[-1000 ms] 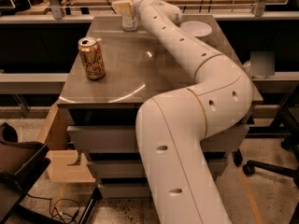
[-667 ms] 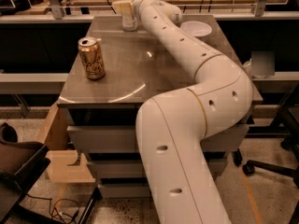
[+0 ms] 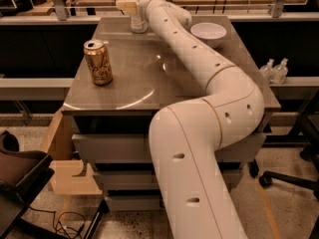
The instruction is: Pick blue plastic bottle
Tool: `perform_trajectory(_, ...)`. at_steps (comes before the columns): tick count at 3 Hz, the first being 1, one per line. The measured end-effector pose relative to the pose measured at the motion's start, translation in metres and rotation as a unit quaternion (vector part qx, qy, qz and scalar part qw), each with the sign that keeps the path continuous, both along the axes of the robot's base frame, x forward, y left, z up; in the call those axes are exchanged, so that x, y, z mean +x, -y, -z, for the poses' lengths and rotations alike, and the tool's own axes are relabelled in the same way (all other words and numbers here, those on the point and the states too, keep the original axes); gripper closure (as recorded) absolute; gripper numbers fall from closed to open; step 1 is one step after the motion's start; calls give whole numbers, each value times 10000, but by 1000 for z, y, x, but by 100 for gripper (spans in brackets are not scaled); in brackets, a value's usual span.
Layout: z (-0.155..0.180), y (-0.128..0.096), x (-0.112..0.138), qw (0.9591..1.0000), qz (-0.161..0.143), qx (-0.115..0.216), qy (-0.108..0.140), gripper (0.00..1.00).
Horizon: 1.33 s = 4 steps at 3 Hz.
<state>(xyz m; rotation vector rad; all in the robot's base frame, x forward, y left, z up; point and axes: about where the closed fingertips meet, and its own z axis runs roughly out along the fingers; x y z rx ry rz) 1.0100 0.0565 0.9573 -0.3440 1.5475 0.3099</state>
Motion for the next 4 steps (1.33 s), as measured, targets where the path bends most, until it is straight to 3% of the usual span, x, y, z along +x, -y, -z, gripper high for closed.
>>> perform_trajectory(1, 1, -10, 2, 9997, -158, 209, -11, 0)
perform_trajectory(4, 21, -14, 14, 9996, -176, 96, -221, 0)
